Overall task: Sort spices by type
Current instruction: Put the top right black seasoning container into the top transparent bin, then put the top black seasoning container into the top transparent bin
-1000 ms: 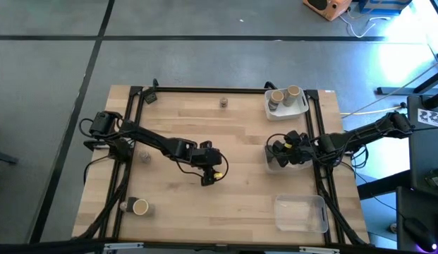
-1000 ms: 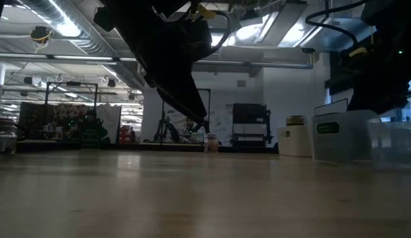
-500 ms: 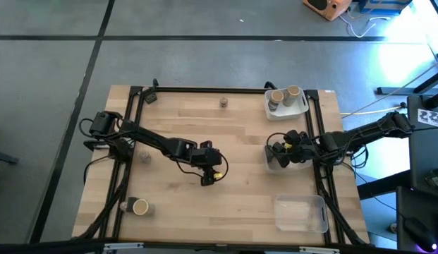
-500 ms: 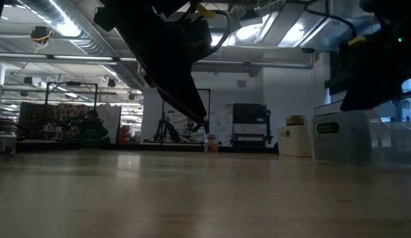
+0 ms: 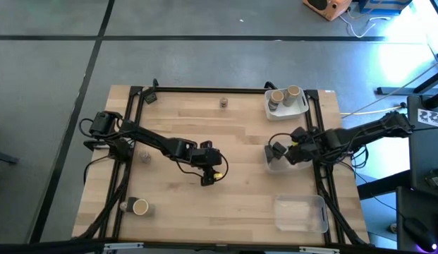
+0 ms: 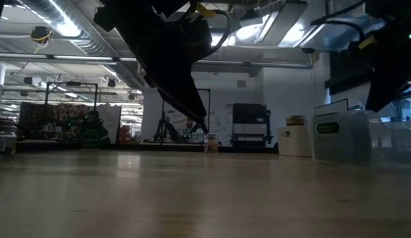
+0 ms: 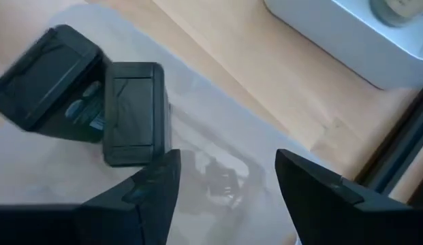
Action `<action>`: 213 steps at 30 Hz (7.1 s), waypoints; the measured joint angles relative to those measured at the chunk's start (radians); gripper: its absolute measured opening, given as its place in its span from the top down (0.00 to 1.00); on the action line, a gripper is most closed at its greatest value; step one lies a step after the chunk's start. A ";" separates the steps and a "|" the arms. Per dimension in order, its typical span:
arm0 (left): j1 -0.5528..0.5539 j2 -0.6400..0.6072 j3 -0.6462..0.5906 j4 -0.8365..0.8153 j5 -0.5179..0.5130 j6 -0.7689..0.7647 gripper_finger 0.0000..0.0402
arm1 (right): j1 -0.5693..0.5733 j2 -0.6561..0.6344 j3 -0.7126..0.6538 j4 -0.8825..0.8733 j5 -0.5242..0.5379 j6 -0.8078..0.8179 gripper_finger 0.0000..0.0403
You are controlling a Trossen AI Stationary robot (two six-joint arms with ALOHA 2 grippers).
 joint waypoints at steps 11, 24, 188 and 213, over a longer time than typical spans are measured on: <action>0.000 0.000 0.000 0.003 0.000 0.001 0.40 | 0.000 0.057 -0.049 0.076 0.007 0.000 0.48; 0.000 0.000 0.000 0.022 0.000 0.002 0.40 | 0.000 0.071 -0.049 0.230 -0.089 -0.080 0.49; 0.265 0.023 0.217 -0.782 -0.044 0.002 0.73 | -0.488 0.561 0.047 1.254 -0.692 -1.120 0.49; 0.052 0.276 0.479 -0.698 0.094 -0.104 0.68 | -0.338 0.561 0.047 1.299 -0.629 -1.101 0.49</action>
